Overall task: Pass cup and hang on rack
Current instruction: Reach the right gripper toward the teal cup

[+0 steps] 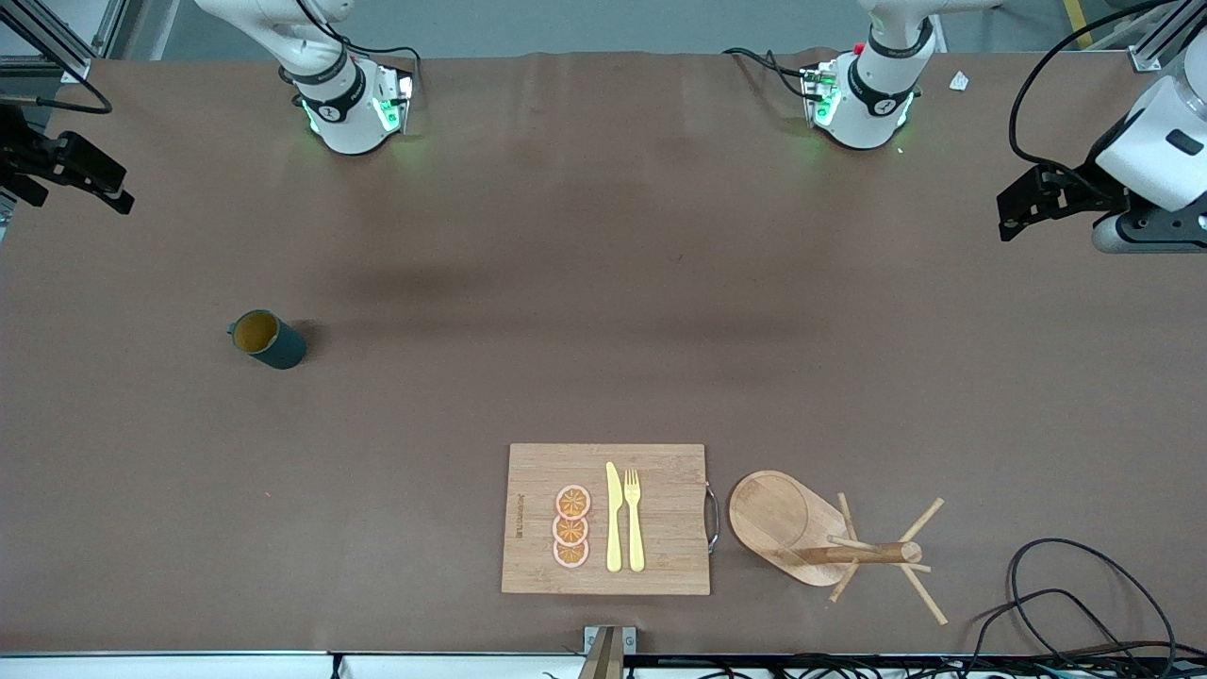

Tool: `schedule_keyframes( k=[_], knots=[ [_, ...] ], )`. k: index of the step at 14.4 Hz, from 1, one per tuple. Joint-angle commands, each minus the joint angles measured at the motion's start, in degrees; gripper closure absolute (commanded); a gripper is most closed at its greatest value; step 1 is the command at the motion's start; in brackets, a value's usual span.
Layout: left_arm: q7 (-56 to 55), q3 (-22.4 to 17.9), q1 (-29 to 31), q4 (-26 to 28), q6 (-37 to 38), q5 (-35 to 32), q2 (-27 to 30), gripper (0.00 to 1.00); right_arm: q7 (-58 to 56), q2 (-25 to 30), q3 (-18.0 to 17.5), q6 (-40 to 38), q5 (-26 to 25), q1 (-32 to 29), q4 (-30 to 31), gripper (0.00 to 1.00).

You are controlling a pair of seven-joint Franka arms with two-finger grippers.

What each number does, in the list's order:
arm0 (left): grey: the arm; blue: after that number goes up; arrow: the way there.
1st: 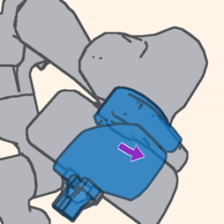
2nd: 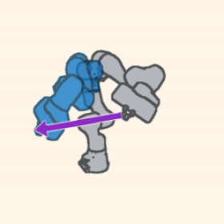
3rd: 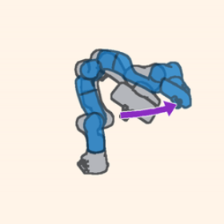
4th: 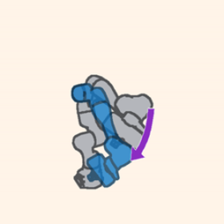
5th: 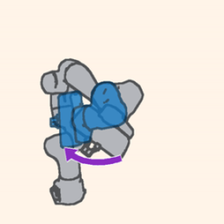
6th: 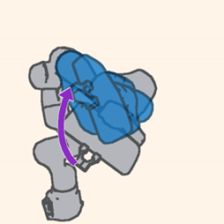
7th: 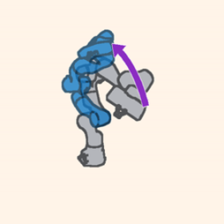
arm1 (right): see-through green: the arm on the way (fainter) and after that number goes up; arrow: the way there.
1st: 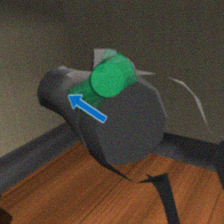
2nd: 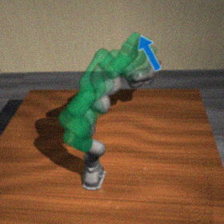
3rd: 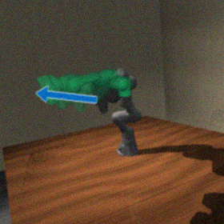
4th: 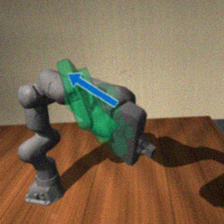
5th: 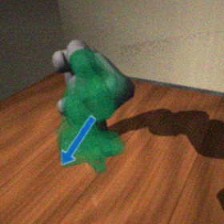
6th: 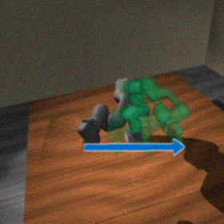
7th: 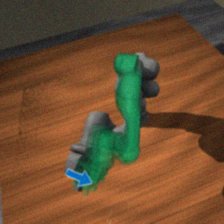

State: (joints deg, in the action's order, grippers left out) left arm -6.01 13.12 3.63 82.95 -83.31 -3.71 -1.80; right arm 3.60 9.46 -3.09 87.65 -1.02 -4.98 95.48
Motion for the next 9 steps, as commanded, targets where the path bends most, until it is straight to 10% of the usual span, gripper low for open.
schedule_keyframes(
  k=[1, 9],
  knots=[
    [1.3, 1.1, 0.1, -1.2, 1.0, -0.4, 0.0, 0.00, 0.2, -0.2, -0.2, -0.9, 0.6, -0.1, -0.9, 0.00],
    [4.1, 0.5, 0.8, -0.9, 1.0, 2.0, -0.2, 0.00, -1.3, -0.3, -0.1, -1.6, 1.0, -0.2, -0.4, 0.00]
  ],
)
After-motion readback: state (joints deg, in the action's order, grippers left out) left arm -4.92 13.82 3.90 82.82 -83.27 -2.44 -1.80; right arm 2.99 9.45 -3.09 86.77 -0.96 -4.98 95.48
